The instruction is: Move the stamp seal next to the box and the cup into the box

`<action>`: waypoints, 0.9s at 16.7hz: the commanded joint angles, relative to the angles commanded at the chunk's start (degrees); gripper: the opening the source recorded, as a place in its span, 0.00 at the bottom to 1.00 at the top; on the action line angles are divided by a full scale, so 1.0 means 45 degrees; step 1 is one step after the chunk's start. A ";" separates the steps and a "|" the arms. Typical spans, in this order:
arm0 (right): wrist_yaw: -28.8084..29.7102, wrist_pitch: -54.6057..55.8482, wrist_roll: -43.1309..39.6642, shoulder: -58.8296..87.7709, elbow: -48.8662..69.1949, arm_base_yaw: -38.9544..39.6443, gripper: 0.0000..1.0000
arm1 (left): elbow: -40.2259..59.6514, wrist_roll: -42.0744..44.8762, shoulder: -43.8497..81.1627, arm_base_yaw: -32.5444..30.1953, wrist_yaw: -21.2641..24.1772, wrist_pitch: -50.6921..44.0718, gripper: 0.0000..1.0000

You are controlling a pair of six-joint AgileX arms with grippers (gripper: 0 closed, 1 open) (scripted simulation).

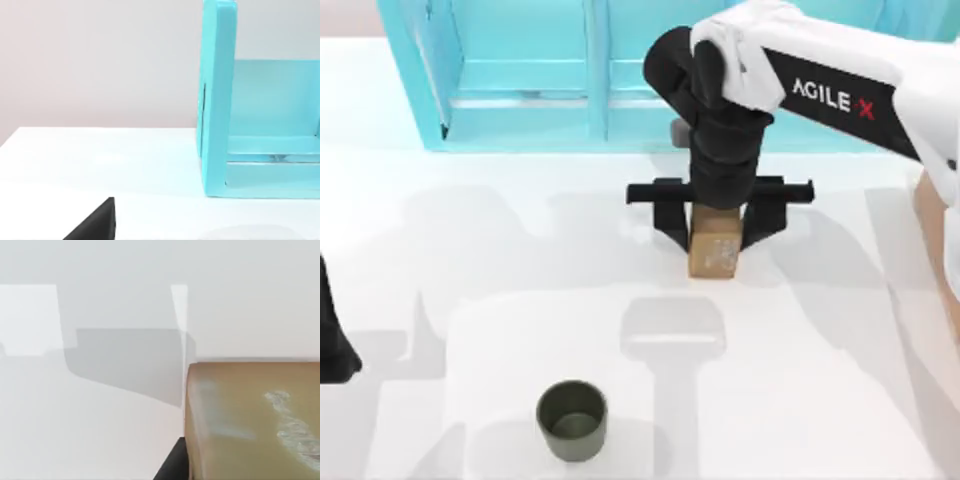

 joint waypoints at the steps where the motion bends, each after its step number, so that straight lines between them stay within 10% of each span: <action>1: -0.0003 -0.0151 -0.0163 -0.0171 -0.0023 -0.0163 0.00 | 0.0000 0.0000 0.0000 0.0000 0.0000 0.0000 1.00; 15: -0.0026 -0.2657 -0.2443 -0.3195 -0.0537 -0.2380 0.00 | 0.0000 0.0000 0.0000 0.0000 0.0000 0.0000 1.00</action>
